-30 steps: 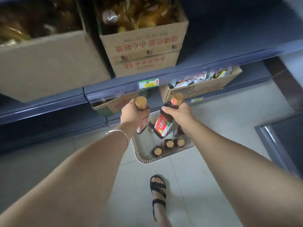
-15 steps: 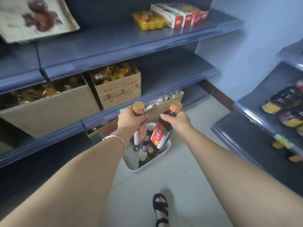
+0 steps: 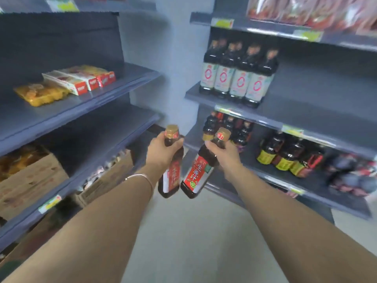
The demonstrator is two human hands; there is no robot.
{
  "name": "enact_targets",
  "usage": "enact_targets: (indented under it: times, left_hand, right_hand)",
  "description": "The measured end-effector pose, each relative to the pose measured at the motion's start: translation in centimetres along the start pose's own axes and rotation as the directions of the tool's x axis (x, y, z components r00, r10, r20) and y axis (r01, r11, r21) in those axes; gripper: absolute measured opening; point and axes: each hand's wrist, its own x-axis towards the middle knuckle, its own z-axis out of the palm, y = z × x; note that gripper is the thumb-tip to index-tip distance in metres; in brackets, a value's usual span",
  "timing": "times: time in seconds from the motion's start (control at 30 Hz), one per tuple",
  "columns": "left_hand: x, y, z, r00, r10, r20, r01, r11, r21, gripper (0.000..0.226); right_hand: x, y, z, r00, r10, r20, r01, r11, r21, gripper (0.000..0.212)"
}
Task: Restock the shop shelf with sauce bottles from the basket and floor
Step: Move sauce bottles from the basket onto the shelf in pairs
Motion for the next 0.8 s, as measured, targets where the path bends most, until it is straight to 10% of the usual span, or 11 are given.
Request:
enact_targets:
  times: [0.37, 0.8]
  left_hand:
    - [1.1, 18.5, 24.8, 0.906, 0.276, 0.320, -0.248, 0.961, -0.126, 0.030]
    - [11.6, 26.1, 39.0, 0.817, 0.413, 0.402, -0.412, 0.906, -0.093, 0.036]
  right_hand:
    - [7.4, -2.1, -28.3, 0.889, -0.126, -0.441, 0.098, 0.991, -0.085, 0.041]
    - [18.8, -4.5, -39.8, 0.841, -0.209, -0.499, 0.083, 0.961, -0.263, 0.036]
